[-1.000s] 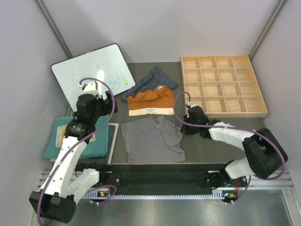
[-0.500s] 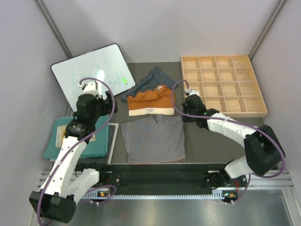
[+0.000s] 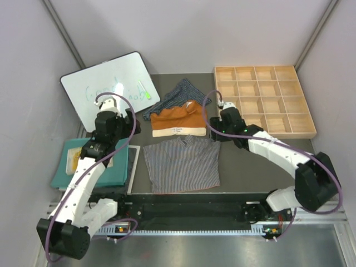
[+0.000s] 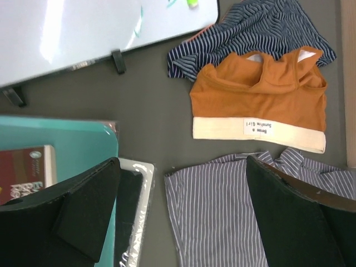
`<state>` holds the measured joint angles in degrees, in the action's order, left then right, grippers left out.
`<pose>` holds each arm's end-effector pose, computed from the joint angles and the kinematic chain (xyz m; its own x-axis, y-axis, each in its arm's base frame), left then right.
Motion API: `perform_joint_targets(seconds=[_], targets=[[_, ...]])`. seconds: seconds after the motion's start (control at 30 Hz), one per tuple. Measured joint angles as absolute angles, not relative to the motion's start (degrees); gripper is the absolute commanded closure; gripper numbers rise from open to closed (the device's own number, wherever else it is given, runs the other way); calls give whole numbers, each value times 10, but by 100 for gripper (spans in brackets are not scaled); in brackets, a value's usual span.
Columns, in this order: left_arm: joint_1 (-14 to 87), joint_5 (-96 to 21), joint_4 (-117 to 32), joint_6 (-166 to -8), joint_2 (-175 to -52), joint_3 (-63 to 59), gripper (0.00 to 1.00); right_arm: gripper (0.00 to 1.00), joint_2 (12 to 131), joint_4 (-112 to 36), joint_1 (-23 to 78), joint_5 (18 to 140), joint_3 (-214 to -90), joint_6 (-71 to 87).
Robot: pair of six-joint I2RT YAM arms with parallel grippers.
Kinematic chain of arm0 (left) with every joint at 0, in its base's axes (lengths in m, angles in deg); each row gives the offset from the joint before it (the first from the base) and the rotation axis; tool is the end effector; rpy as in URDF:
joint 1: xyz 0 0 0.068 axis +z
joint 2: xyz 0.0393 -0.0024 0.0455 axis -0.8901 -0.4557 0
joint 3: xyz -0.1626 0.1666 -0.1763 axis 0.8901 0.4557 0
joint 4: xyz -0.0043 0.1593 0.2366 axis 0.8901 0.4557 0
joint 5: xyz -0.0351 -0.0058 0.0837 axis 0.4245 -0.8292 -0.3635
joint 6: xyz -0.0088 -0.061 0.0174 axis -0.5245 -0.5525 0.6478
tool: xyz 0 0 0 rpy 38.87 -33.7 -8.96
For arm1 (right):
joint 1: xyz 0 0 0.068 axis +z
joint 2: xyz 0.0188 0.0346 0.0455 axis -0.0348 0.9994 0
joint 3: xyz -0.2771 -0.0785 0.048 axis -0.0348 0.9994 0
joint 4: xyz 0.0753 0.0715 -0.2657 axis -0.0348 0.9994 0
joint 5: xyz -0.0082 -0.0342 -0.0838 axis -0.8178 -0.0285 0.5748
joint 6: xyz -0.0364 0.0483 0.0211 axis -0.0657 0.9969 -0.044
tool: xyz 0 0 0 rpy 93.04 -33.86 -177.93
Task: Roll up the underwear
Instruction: Fold the underwear at the center of the board.
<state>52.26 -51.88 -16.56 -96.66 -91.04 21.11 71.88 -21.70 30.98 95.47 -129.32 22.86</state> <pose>0.2281 -0.0376 0.3272 -0.4480 -0.2854 -0.8473 -0.0758 0.9564 -0.2820 0.2808 0.1734 0.2283 -0.7268 -0.0370 -0.6858 -0.1974 0.9677 0.1570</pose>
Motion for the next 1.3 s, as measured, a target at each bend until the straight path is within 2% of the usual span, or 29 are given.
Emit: perform_joint_targets(seconds=[0.27, 0.33, 0.57, 0.83, 0.97, 1.3], targets=[[523, -531, -181, -1045, -958, 310, 12, 44, 578, -214, 321, 842, -1182, 264], [523, -534, -189, -1054, -972, 327, 19, 46, 568, -214, 328, 821, -1142, 279], [523, -517, -233, -1060, -1037, 339, 32, 48, 550, -213, 352, 791, -1061, 330], [523, -498, -275, -1058, -1130, 348, 40, 50, 527, -238, 412, 792, -1061, 373], [523, -485, -302, -1056, -1147, 352, 40, 52, 531, -243, 460, 802, -1070, 390], [522, -457, -368, -1051, -1185, 353, 44, 54, 674, -278, 607, 839, -1197, 420]])
